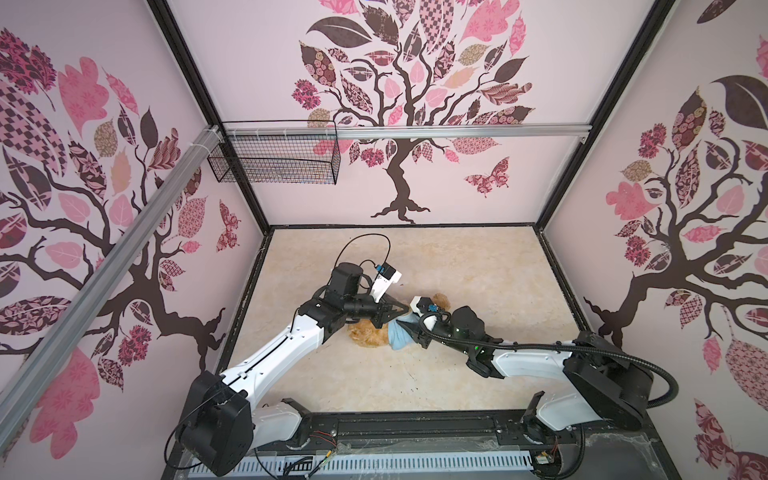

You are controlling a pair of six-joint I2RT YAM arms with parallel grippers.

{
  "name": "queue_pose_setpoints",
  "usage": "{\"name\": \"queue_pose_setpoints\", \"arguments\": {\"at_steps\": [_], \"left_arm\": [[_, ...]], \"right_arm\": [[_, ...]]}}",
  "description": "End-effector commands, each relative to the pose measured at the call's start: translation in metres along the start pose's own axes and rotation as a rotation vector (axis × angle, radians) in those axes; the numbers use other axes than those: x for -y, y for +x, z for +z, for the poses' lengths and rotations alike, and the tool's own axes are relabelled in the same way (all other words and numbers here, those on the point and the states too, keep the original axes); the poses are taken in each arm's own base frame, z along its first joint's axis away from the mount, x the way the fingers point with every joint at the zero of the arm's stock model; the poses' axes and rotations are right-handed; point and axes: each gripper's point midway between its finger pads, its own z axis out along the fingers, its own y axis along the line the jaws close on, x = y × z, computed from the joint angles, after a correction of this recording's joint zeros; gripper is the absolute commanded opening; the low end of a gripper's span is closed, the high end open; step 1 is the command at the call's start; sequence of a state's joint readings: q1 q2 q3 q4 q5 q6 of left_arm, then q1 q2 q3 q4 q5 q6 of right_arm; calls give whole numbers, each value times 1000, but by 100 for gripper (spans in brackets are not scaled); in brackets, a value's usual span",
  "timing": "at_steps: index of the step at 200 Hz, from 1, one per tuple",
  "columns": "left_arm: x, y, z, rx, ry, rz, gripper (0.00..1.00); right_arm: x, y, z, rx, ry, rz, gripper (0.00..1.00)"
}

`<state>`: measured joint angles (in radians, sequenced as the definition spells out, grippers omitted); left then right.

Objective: Dress the teddy bear

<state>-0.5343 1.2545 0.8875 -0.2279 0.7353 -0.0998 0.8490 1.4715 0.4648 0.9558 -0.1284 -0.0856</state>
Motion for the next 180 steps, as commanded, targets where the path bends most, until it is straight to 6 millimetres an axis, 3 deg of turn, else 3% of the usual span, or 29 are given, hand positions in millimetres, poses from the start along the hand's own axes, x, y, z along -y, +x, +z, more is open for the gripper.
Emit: {"name": "queue_pose_setpoints", "arguments": {"at_steps": [1,32,54,78,95,124,143,159,180], "left_arm": [[29,-24,-17,110,114,33,0],[37,-52,-30,217,155,24,0],[27,-49,-23,186,126,25,0],[8,-35,-15,145,49,30,0],[-9,-26,-13,112,-39,53,0],[-35,-25,-19,73,-126,114,0],[-49,-36,-27,74,-166,143,0],[-57,-53,-30,114,-205,182,0],[-62,-74,-32,132,-243,253,0]], "right_arm": [[14,54,-8,-122,95,112,47],[10,107,-21,-245,107,210,52],[8,109,-24,-249,99,222,61],[4,75,-19,-205,63,223,68],[1,40,-15,-160,30,217,74],[1,-14,-14,-105,9,205,80],[11,-45,-20,-51,7,245,83],[24,-69,-32,-10,8,282,91],[49,-83,-49,0,74,299,92]]}}
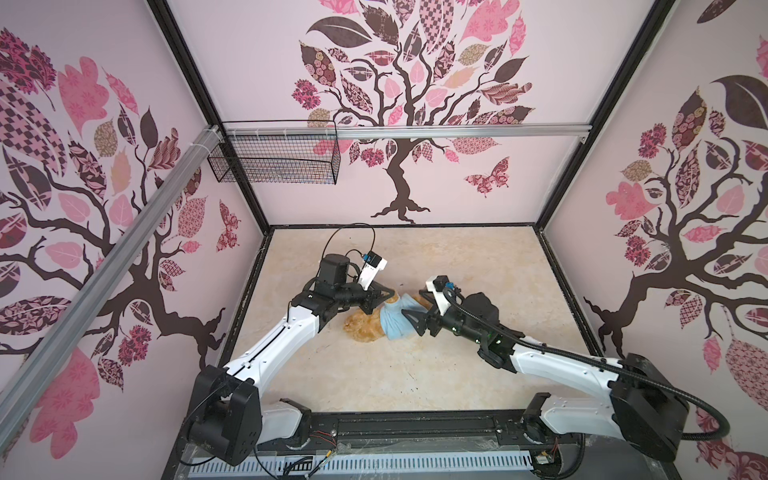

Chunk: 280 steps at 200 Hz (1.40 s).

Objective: Dress the teddy bear

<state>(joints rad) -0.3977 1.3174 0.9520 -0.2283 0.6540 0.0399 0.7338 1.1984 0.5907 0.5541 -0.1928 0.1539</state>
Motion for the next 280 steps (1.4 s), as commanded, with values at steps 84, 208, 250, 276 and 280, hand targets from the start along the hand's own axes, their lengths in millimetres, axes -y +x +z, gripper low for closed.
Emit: {"name": "queue_pose_setpoints", "arguments": {"at_steps": [84,208,250,276,280], "left_arm": [[64,95,51,-160,86,-61,37],[30,24,-60,222,-330,-218,74],[-26,24,-50,87,-444,-366,85],[-43,28,-21,-27,-382,-392,88],[-45,28,-16,-45,-376,-387,89]], "right_arm": [[77,-4,-45,-67,226,164,88],[27,135,24,-479,-18,248,43],[30,193,-9,-598,40,276,32],[32,208,-21,-620,62,288,29],[33,209,-23,-622,67,288,29]]}}
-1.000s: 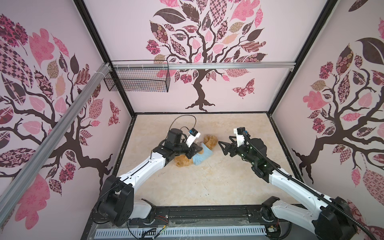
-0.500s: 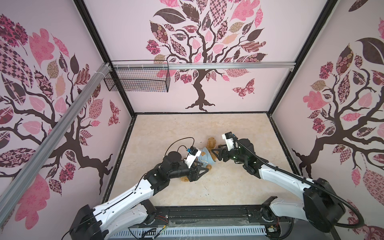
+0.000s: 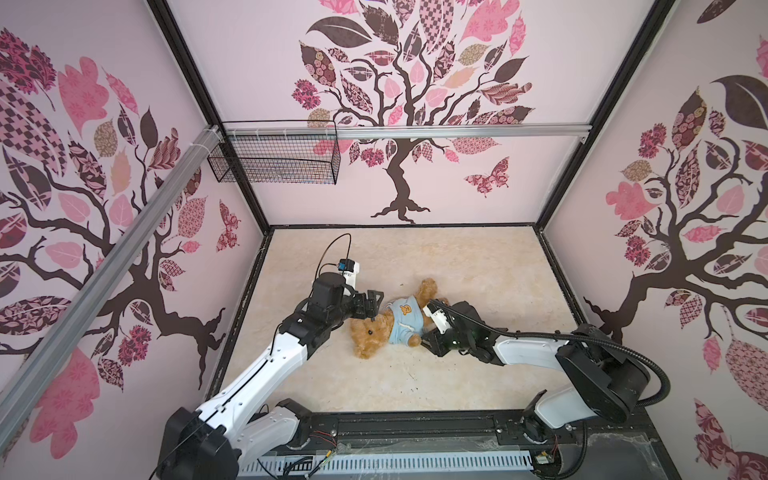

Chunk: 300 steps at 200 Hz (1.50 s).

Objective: Dress the teddy bear

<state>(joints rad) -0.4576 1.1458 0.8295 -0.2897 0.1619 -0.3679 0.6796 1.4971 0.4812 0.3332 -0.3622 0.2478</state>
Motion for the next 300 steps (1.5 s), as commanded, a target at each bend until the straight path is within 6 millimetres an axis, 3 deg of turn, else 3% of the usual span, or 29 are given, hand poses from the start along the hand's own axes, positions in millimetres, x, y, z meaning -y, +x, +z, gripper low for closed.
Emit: {"name": "queue_pose_setpoints", "arguments": {"at_steps": [1,31,66,88,108,137,157,176,199,232,277,300], "left_arm": [[6,-2,20,-111,49,10,89],[2,3,54,-254,55,87,93],[-10,-10,60,-245,13,59,93],[-27,-23,57,-197,-35,7,93],[-50,-34,51,-159,-76,-82,93],[-62,-39,48,-141,-65,-122,93],[-61,-38,49,-153,-49,-112,92],[-58,-37,52,-168,-23,-113,93],[-51,-34,55,-192,29,-103,93],[-36,-21,58,-253,127,-104,92],[5,20,61,-387,263,-4,93],[27,26,60,-395,334,60,94]], "right_arm": [[6,9,0,-8,27,8,29],[4,-4,-14,20,65,-20,29],[-20,-69,-64,213,103,-147,37],[-42,-110,-79,313,54,-177,43],[-57,-139,-72,358,-6,-191,46],[-70,-158,-31,293,-75,-212,45],[-66,-146,-4,212,-89,-218,39],[-59,-116,12,115,-102,-190,33],[-54,-69,19,37,-101,-169,28],[-40,-23,19,0,-88,-102,25],[-31,-8,18,19,-74,-82,23],[-29,-6,16,35,-65,-77,22]]}}
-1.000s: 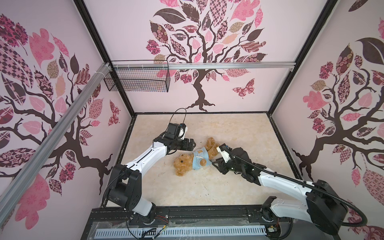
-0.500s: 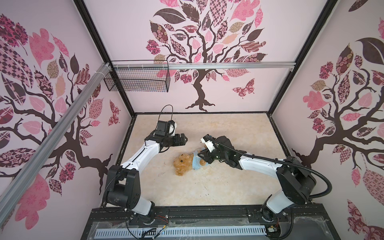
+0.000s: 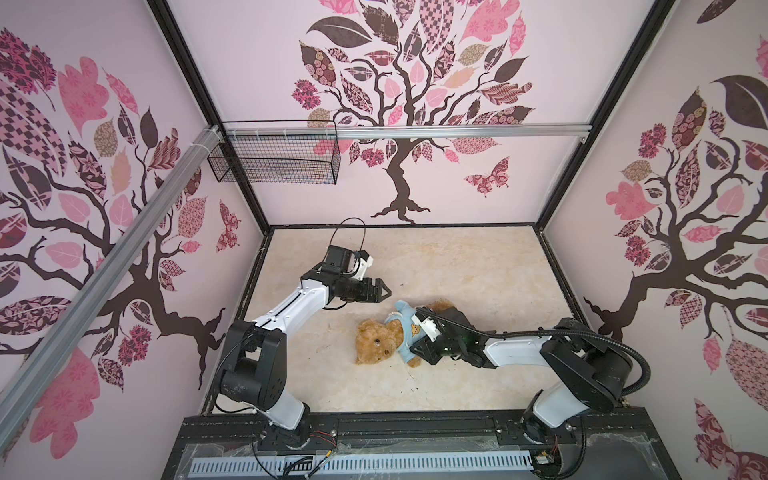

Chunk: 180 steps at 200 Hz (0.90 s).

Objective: Dress the teddy bear

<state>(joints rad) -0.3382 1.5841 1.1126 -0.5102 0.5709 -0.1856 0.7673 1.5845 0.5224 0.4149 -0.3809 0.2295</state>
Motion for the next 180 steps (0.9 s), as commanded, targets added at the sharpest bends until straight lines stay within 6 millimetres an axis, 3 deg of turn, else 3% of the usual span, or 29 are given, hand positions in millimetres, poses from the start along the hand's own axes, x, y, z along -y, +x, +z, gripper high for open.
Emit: {"name": "queue_pose_setpoints", "arguments": {"at_steps": [1,61,88,144,180], "left_arm": [[31,0,2,-15,95,116,94],[42,26,19,-96,179,108,94],[40,39,32,-141,185,107,89],[30,46,64,-194,226,60,59],[35,32,64,-141,249,148,34]], "right_arm": [[2,-7,-5,49,20,7,22],[2,-18,-11,114,30,5,21],[0,-24,-15,139,31,2,21],[-7,-38,-32,187,36,-31,21],[-10,-60,-70,258,67,-56,23]]}}
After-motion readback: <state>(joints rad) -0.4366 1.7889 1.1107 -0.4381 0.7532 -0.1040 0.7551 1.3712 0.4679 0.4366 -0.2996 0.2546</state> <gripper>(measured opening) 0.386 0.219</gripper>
